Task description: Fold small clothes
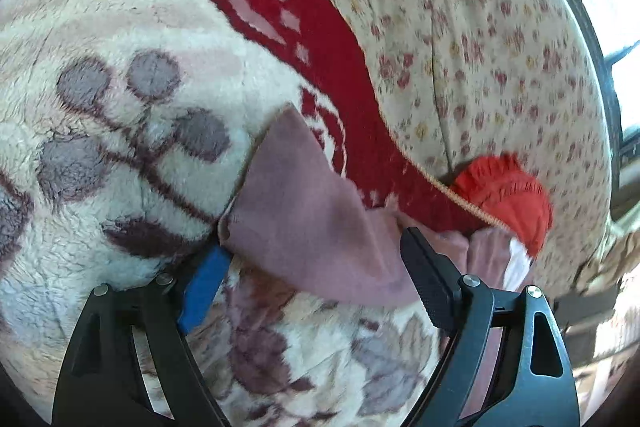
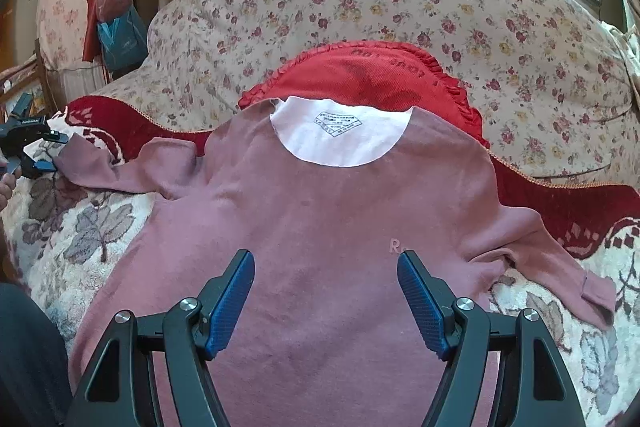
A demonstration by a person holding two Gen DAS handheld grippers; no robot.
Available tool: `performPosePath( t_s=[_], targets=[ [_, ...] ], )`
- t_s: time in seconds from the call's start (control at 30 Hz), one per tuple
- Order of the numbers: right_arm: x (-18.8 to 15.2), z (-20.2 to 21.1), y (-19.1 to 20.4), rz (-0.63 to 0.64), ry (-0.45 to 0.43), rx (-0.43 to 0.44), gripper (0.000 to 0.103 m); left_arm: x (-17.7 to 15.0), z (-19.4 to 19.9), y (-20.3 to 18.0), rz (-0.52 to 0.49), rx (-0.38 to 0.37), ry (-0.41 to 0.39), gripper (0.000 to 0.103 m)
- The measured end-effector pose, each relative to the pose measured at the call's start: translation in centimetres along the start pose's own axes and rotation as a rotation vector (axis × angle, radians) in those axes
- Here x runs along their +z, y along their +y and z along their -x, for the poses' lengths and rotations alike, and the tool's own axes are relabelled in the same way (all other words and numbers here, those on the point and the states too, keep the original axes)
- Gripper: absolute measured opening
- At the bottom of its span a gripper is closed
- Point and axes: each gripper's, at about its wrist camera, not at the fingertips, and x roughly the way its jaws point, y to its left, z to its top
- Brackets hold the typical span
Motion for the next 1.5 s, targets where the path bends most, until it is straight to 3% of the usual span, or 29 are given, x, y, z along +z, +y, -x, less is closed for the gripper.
performPosePath(
  t_s=[0.13,0.17,0.2,0.23,0.27,0.33,0.4,0.57,0.67,0.77,1.0,1.13,1.23,1.33,1.5],
  targets=[
    [0.0,0.0,0.1,0.004,-0.003,0.0,0.072,0.0,0.0,-0.1,0.013,-0.007,-0.058,0.083],
    [0.0,0.0,0.1,0.005,-0.003,0.0,0.072,-0.2,0.0,-0.2,0.005,0.002,-0.069,0.075],
    [0.0,0.0,0.2,0.007,-0.003,0.0,0.072,-0.3,-0.2,-0.3,0.0,0.021,-0.076,0.051],
    [0.0,0.0,0.2,0.007,-0.004,-0.001,0.072,-0.4,-0.5,-0.1,0.011,0.044,-0.069,0.035],
    [0.0,0.0,0.2,0.008,-0.004,-0.003,0.072,-0.5,-0.9,0.2,0.03,0.069,-0.068,0.03],
    [0.1,0.0,0.2,0.006,-0.005,0.0,0.072,-0.8,-1.6,1.3,0.081,0.106,-0.071,0.008],
    [0.0,0.0,0.2,0.007,-0.005,-0.002,0.072,-1.2,-1.7,1.6,0.088,0.131,-0.1,0.003],
    [0.1,0.0,0.2,0.006,-0.005,0.0,0.072,-3.0,0.4,-1.5,-0.023,0.134,-0.221,0.002],
    [0.1,0.0,0.2,-0.006,-0.01,0.001,0.072,-4.7,2.1,-5.3,-0.164,0.043,-0.296,0.002],
    [0.5,-0.3,0.0,-0.042,0.0,0.028,0.072,-7.1,2.5,-9.1,-0.298,-0.066,-0.322,0.002],
    [6.2,-1.9,1.8,-0.163,0.062,0.361,0.072,-11.9,0.2,-16.4,-0.647,-0.133,-0.256,0.002],
    [10.7,-2.8,4.7,-0.233,0.061,0.614,0.072,-15.3,0.9,-19.8,-0.889,-0.124,-0.244,0.002],
    [11.9,-3.8,6.8,-0.274,0.107,0.677,0.072,-18.4,1.5,-21.9,-1.047,-0.108,-0.257,0.002],
    [12.3,-5.0,8.6,-0.34,0.223,0.765,0.072,-21.0,1.4,-23.6,-1.186,-0.116,-0.261,0.002],
    [12.1,-6.0,9.5,-0.423,0.353,0.85,0.072,-22.6,0.4,-25.0,-1.27,-0.148,-0.228,0.002]
  ],
)
